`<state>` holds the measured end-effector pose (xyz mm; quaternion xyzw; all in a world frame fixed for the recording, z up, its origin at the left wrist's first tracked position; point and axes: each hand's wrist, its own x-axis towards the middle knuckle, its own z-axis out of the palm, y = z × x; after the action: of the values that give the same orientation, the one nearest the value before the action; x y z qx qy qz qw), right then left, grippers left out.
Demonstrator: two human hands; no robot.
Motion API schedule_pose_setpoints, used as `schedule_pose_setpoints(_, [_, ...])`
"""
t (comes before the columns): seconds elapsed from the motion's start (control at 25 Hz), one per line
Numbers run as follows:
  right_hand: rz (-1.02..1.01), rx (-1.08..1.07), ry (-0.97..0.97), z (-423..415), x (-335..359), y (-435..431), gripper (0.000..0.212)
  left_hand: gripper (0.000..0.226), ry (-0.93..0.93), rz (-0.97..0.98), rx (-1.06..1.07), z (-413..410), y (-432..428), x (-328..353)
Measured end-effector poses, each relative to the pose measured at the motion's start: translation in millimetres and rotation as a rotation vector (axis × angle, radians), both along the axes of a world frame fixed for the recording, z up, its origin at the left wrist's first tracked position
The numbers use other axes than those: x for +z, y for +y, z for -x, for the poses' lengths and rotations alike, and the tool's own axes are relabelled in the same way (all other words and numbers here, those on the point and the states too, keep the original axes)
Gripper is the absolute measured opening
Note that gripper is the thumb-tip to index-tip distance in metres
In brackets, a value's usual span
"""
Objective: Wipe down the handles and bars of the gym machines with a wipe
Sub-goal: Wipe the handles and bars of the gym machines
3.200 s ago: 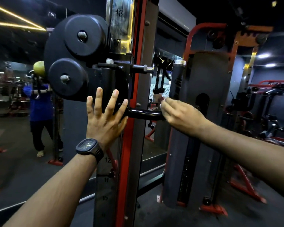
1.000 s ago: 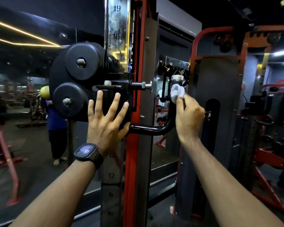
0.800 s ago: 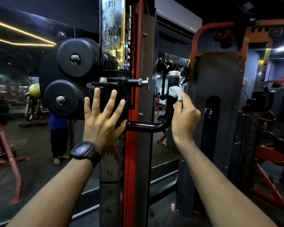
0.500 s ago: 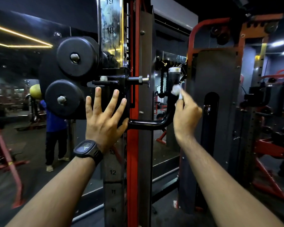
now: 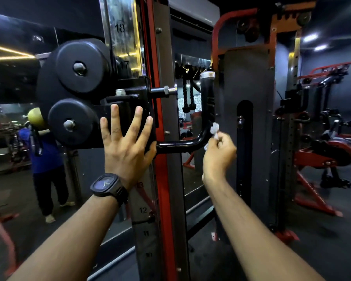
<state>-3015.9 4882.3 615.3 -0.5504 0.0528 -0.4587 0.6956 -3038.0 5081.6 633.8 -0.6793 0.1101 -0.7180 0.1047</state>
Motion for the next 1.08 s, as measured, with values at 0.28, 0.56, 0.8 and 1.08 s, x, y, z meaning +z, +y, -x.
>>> schedule_pose_setpoints(0.28, [-0.386,0.258,0.054,8.5,-10.5,48.0,0.021,0.047,-0.031,-0.020,0.025,-0.2,0.1,-0.3])
schedule_pose_setpoints(0.56, [-0.771,0.652,0.024,23.6,-2.2,90.2,0.019,0.049,-0.019,-0.030,0.012,-1.5,1.6,-1.3])
schedule_pose_setpoints(0.8, [-0.618,0.636,0.023,37.0,-7.9,91.0,0.021,0.049,-0.022,-0.025,-0.022,-3.4,0.9,-0.8])
schedule_pose_setpoints(1.08, [0.812,-0.207,-0.029,56.2,30.4,29.7,0.016,0.046,-0.032,-0.010,-0.046,-1.8,-0.3,-0.8])
